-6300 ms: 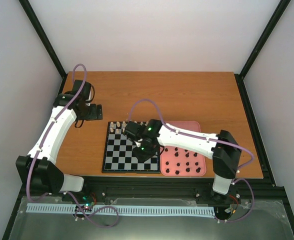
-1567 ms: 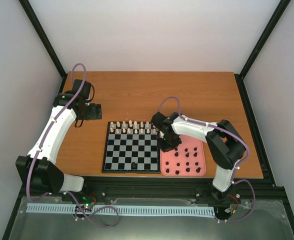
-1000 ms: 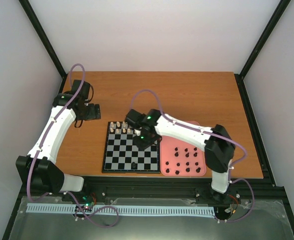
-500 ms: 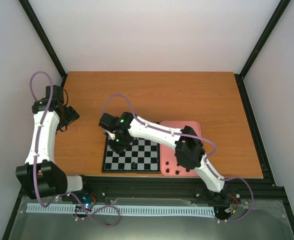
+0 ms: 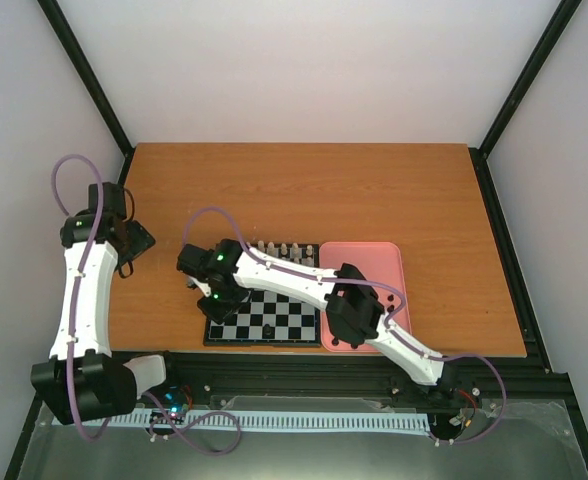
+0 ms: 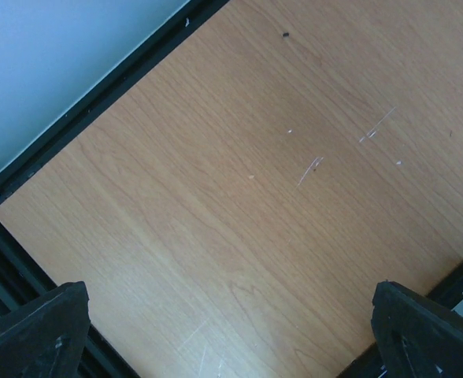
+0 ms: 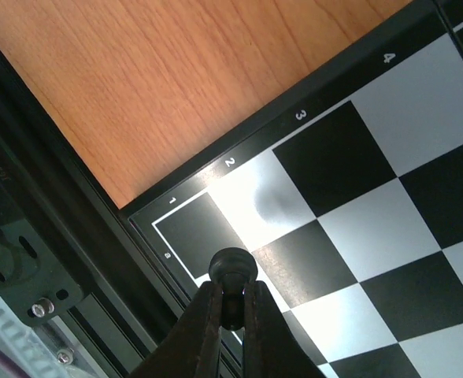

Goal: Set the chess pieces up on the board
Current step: Place the chess piece on the chessboard, then pick up the chess piece from the storage box.

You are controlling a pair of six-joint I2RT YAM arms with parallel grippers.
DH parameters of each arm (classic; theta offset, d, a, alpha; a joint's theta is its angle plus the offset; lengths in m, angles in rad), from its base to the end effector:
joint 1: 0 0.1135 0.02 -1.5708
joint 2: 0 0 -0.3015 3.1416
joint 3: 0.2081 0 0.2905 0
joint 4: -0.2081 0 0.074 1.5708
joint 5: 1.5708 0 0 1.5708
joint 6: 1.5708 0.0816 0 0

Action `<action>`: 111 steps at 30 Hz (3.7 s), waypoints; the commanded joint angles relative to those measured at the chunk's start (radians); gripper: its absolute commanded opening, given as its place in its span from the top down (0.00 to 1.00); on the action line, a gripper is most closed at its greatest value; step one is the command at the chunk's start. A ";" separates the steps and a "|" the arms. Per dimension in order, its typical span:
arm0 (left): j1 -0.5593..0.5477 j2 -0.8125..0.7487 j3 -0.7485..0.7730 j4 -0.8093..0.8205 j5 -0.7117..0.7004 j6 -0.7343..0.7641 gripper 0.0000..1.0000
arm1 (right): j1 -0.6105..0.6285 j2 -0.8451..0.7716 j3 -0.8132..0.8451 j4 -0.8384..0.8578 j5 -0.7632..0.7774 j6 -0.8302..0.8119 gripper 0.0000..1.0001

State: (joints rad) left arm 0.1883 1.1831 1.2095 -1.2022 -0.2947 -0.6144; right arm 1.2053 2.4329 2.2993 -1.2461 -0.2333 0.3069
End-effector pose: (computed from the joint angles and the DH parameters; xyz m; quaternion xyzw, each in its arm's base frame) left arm 0.2383 0.0695 0.3198 -0.4054 0.8816 0.0997 0.2201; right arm 0.1853 0.5370 0.1808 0.4393 -0.8858 -0.1493 0.0105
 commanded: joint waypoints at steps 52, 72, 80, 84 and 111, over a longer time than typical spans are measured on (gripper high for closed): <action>0.002 -0.059 -0.031 0.023 0.092 0.017 0.00 | 0.009 0.084 0.137 -0.002 0.004 -0.050 0.62; 0.002 -0.047 -0.013 0.026 0.066 0.029 0.00 | -0.142 -0.316 -0.288 0.081 0.109 0.020 0.56; 0.003 -0.031 -0.013 0.039 0.081 0.035 0.00 | -0.373 -0.689 -0.845 0.173 0.274 0.098 0.58; 0.002 -0.020 -0.017 0.047 0.091 0.039 0.00 | -0.454 -0.749 -0.996 0.185 0.295 0.100 0.60; 0.003 0.053 0.000 0.059 0.092 0.052 0.00 | -0.563 -0.675 -1.183 0.303 0.237 0.045 0.72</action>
State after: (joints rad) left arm 0.1890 1.2293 1.1717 -1.1587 -0.1967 -0.5785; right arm 0.6506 1.7504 1.1236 -0.9524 -0.0006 0.3588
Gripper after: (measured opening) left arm 0.999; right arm 0.291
